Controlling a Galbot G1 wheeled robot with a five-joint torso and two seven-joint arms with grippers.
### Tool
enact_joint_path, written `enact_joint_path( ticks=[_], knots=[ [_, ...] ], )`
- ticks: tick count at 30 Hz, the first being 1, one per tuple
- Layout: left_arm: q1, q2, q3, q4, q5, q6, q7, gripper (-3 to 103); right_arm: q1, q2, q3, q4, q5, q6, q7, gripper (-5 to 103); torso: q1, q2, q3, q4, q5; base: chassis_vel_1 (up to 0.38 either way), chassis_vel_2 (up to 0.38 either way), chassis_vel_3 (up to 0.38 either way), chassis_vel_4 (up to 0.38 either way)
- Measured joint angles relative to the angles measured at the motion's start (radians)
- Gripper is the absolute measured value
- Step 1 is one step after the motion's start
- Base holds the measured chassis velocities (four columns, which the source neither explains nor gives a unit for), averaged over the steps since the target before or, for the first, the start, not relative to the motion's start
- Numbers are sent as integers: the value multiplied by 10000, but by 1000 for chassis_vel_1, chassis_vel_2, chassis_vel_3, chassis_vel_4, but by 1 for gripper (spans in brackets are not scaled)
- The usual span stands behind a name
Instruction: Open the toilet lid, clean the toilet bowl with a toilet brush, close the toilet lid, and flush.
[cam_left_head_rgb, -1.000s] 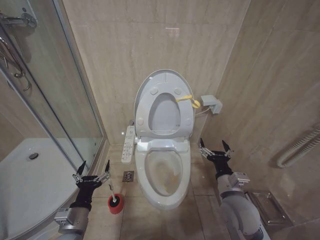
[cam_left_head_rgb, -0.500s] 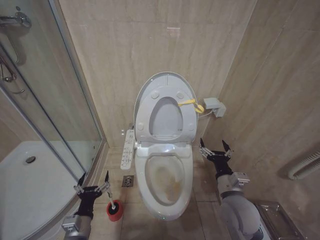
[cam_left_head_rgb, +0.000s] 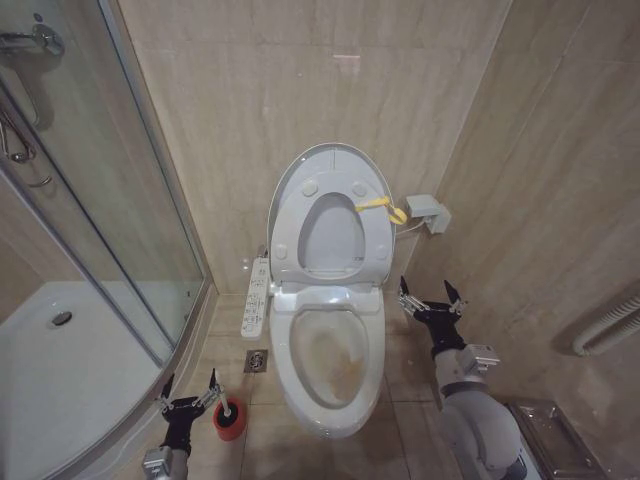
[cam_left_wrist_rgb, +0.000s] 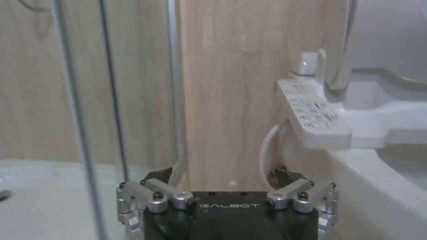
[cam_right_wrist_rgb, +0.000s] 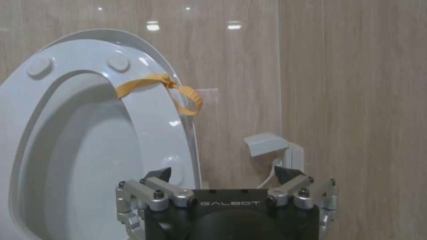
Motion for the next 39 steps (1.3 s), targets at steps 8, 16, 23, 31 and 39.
enact_joint_path(
  ticks=[8,16,23,31,39],
  knots=[
    [-953,189,270,1792,-307,-639,759,100,0,0,0,0,0,0,0,100,0,0,0,0,-1,0,0,0,0],
    [-1863,307,395,3504,-505,-1201,1580,100,0,0,0,0,0,0,0,100,0,0,0,2,-1,0,0,0,0],
    [-2803,337,633,4637,-598,-1394,1906,100,1,0,0,0,0,0,0,100,1,-1,0,-1,1,0,0,0,0],
    [-3079,158,769,5018,-568,-1450,2156,93,0,0,0,1,0,0,0,100,1,-1,0,1,1,0,0,0,0],
    [-3043,21,728,5183,-300,-1463,2166,84,0,0,0,0,0,0,0,100,1,0,0,2,1,0,0,0,0]
  ],
)
